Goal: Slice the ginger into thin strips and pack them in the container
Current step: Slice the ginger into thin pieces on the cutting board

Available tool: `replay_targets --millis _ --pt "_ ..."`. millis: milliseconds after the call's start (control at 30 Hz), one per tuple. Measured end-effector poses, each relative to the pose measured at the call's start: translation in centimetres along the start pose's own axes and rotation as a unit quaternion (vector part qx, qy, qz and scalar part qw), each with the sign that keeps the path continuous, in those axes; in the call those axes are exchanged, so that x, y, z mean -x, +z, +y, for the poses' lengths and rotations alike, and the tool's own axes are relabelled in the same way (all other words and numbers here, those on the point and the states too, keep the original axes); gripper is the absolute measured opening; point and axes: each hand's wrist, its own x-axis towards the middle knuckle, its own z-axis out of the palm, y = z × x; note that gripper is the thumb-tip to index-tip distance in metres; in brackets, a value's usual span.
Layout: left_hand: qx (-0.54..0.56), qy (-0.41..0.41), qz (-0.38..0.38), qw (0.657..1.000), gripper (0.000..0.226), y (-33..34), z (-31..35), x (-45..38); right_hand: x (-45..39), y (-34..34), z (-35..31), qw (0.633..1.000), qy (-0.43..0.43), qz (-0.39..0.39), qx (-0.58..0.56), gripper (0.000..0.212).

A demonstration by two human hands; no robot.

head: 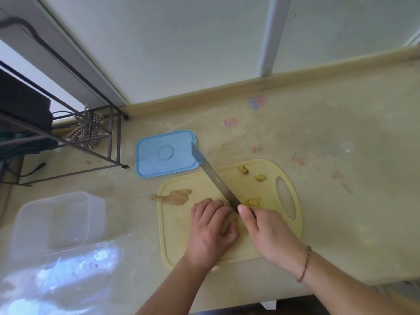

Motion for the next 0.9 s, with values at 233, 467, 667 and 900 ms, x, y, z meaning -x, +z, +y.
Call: replay_targets --millis 233,467,667,900 --pt "-0.007 0.001 -0.018 1.0 0.024 -1.1 0.4 0.3 0.9 -2.3 -0.6 0.979 0.105 -0.066 -0.161 0.055" --pt "-0.008 -0.02 -0.02 1.0 0.021 -2.3 0.0 0.9 6.7 -2.9 0.4 0.933 0.201 -0.148 -0.258 0.061" --pt "-0.01 -0.02 -0.05 0.999 0.028 -2.8 0.0 1.0 7.3 -2.9 2.0 0.933 0.223 -0.162 -0.232 0.052" --pt "0.007 -0.015 -0.04 0.999 0.032 -2.2 -0.2 0.6 5.9 -5.2 3.0 0.938 0.23 -0.135 -0.222 0.054"
